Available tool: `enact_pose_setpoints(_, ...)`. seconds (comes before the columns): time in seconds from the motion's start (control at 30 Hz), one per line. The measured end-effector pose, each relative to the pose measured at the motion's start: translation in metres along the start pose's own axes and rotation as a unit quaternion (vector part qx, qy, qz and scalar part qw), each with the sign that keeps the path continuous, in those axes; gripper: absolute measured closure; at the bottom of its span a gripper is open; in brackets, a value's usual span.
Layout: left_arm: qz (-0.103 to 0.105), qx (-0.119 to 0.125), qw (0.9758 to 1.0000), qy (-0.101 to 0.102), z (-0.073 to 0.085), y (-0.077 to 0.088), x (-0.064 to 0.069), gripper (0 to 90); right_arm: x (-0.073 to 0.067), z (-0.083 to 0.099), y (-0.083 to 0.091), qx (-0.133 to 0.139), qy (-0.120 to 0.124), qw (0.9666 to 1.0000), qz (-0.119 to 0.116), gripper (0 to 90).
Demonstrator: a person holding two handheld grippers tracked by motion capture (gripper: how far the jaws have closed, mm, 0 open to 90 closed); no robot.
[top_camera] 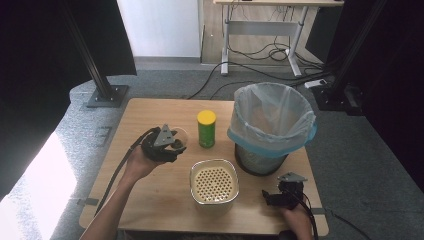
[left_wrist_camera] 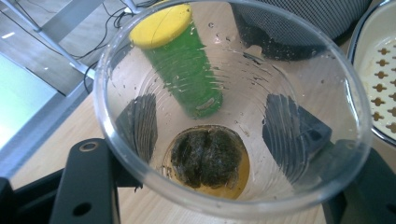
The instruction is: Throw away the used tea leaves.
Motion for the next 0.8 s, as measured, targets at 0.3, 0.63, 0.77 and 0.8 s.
enact_pose_setpoints(0.3,-0.029,-0.043,0.9972,-0.054,-0.016,-0.005,0.010,35.9,0.000,0.000,0.000,-0.001,0.000,1.0000,0.000,0.0)
enact_pose_setpoints(0.63,-0.056,-0.078,0.9894,-0.109,-0.031,-0.011,0.022,36.3,0.000,0.000,0.000,-0.001,0.000,1.0000,0.000,0.0)
enact_pose_setpoints(0.77,-0.068,-0.097,0.9837,-0.136,-0.035,-0.014,0.027,36.3,0.000,0.000,0.000,-0.002,0.000,1.0000,-0.001,0.0)
enact_pose_setpoints(0.8,-0.072,-0.099,0.9823,-0.142,-0.036,-0.015,0.028,36.3,0.000,0.000,0.000,-0.001,0.001,1.0000,0.000,0.0)
Point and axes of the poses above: each handheld gripper's, and its own axes: y roughly backward along the jaws, z roughly out of its underside, x roughly to its right, the point moved 4 cm from there along -y, roughly forward along the jaws, and after that the axes turned 13 degrees about z, right-handed, at the moved point
